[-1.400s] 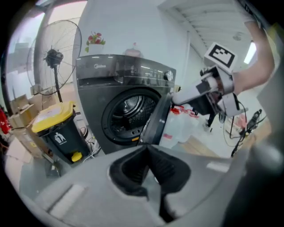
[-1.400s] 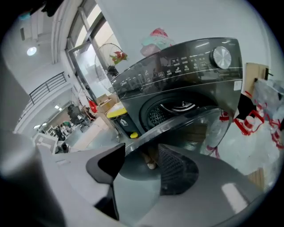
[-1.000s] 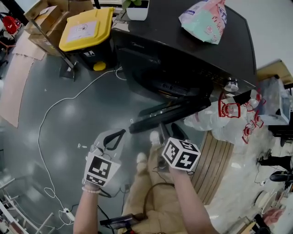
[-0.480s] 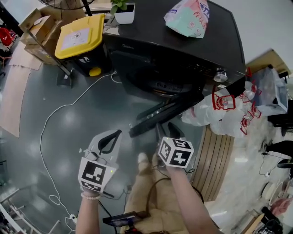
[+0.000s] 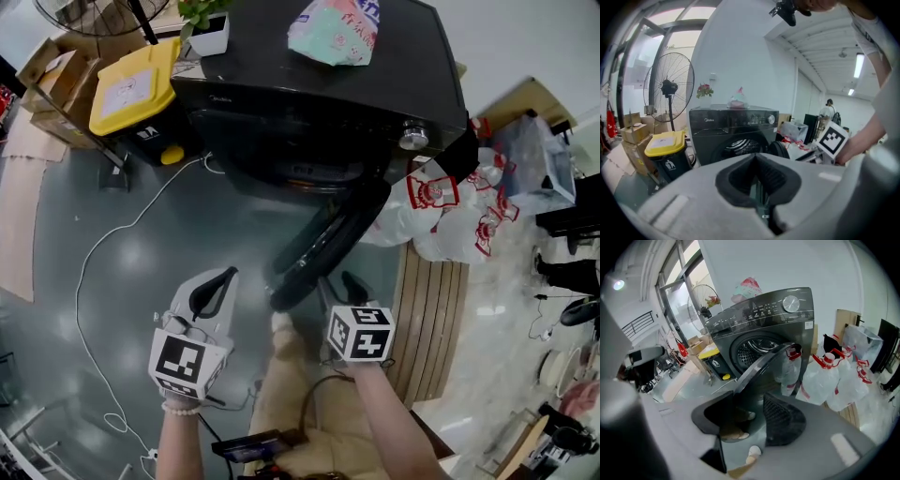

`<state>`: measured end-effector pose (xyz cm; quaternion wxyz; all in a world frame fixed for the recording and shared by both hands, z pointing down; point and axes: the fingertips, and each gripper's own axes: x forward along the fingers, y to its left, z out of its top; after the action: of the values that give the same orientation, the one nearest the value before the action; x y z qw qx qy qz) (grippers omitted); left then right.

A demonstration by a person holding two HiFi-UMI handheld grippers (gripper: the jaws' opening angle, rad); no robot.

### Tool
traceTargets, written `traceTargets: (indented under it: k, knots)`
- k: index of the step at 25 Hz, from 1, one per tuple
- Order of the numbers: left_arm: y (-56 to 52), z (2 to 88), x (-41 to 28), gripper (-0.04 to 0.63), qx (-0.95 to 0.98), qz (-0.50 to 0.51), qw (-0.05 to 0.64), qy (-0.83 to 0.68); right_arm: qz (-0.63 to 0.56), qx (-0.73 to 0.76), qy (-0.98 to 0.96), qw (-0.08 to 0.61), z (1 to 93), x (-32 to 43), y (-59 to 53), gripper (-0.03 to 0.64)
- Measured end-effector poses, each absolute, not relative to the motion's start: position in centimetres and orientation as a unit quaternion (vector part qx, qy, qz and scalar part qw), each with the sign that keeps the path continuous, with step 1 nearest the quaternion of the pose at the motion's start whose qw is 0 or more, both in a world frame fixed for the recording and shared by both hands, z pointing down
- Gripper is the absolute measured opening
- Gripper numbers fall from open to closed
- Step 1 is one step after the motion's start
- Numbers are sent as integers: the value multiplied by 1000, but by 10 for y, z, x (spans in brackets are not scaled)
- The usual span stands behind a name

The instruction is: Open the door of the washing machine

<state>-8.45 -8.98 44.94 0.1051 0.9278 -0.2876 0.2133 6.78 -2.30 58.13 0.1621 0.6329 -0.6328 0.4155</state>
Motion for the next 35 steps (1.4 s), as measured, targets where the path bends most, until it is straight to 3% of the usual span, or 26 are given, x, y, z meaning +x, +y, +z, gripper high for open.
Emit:
traceTargets:
  k: [5,17,29,35]
  knots:
    - [-81,438,-60,-6,932,201,104,-283,411,632,-628,191,582,95,14,194]
    - [-54,410,-21,-6,932,179,113,-295,388,639,-624,226,580,161,80,52]
    - [-46,373,4,-6,934,159,111,-300,371,618,-637,272,571,217,99,9]
    - [-38,336,1,-6,935,157,98,-302,324,620,-673,240,510,215,70,8]
